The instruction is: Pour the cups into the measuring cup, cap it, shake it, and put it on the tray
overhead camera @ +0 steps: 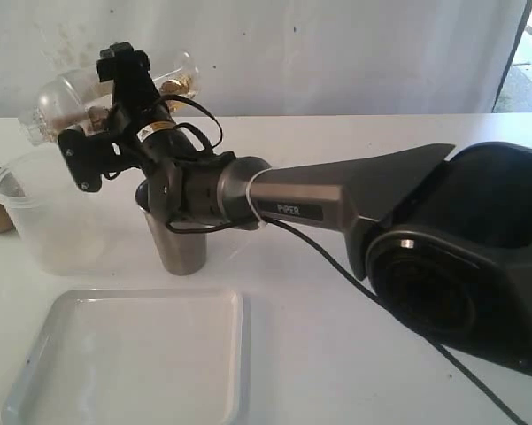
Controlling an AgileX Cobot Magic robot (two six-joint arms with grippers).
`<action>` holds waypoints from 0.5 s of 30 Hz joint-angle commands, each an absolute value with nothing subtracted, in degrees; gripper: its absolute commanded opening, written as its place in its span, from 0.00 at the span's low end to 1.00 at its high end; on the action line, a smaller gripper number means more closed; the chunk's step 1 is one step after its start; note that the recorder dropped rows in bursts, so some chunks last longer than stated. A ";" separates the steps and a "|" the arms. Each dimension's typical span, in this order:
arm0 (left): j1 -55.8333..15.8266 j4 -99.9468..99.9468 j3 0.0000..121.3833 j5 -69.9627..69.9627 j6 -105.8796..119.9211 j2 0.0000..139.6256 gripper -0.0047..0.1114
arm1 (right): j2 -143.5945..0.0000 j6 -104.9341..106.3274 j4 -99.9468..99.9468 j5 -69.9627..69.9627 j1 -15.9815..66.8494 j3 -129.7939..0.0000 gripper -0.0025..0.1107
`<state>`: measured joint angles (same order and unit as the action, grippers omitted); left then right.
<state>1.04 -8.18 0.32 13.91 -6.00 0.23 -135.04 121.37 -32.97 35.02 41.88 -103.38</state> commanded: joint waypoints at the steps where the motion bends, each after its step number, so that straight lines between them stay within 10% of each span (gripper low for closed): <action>1: 0.87 -8.38 0.00 13.60 -6.07 0.00 0.04 | -134.66 122.90 -30.21 37.37 41.67 -103.90 0.02; 15: 0.87 -8.38 0.00 13.60 -6.07 0.00 0.04 | -134.66 122.90 -29.25 38.03 41.67 -103.90 0.02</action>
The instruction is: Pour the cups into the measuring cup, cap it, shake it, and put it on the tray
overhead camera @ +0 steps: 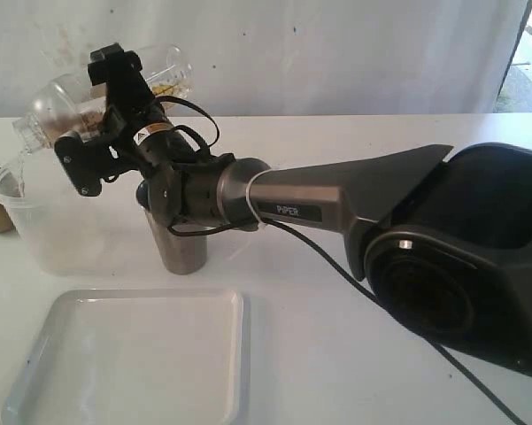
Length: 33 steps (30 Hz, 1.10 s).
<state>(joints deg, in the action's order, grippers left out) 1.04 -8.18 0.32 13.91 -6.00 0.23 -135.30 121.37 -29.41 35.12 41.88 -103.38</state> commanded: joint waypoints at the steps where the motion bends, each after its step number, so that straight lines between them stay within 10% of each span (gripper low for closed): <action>1: 0.87 -8.38 0.00 13.60 -6.07 0.00 0.04 | -134.66 122.90 -29.64 38.56 41.67 -103.90 0.02; 33: 0.87 -8.38 0.00 13.60 -6.07 0.00 0.04 | -134.66 122.90 -28.66 41.68 40.29 -105.34 0.02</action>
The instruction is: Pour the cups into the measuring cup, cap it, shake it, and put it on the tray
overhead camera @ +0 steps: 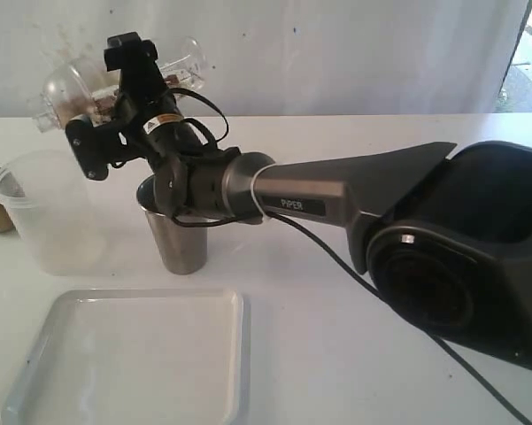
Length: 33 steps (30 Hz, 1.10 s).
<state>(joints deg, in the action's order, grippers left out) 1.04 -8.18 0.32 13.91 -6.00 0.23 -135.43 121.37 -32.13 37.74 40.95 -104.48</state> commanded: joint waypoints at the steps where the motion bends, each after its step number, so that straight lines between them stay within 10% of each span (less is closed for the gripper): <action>1: 0.87 -8.38 0.00 13.60 -6.07 0.00 0.04 | -134.66 122.90 -27.66 42.09 40.29 -105.34 0.02; 33: 0.87 -8.38 0.00 13.60 -6.07 0.00 0.04 | -134.66 122.90 -17.95 42.07 39.37 -105.34 0.02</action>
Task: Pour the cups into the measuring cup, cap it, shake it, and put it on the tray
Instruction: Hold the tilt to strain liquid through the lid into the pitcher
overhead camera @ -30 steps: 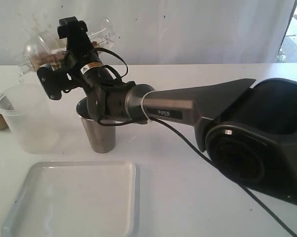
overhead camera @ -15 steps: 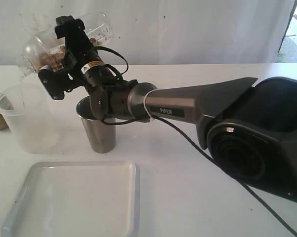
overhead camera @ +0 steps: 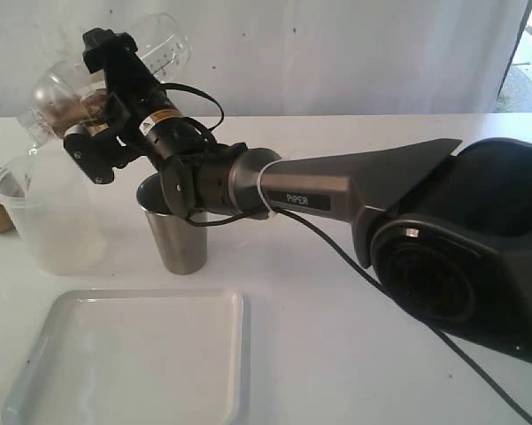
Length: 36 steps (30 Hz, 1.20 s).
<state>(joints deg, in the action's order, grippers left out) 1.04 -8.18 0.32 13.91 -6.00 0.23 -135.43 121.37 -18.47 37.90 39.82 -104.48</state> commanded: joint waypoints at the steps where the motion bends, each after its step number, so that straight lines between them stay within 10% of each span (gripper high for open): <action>1: 0.87 -8.38 0.00 13.60 -6.07 0.00 0.04 | -134.66 122.90 -17.95 42.07 39.37 -105.34 0.02; 36: 0.87 -8.38 0.00 13.60 -6.07 0.00 0.04 | -134.66 122.90 -20.55 41.26 37.56 -105.34 0.02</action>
<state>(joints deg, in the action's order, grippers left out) 1.04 -8.18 0.32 13.91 -6.00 0.23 -135.43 121.37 -19.52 38.47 37.96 -104.48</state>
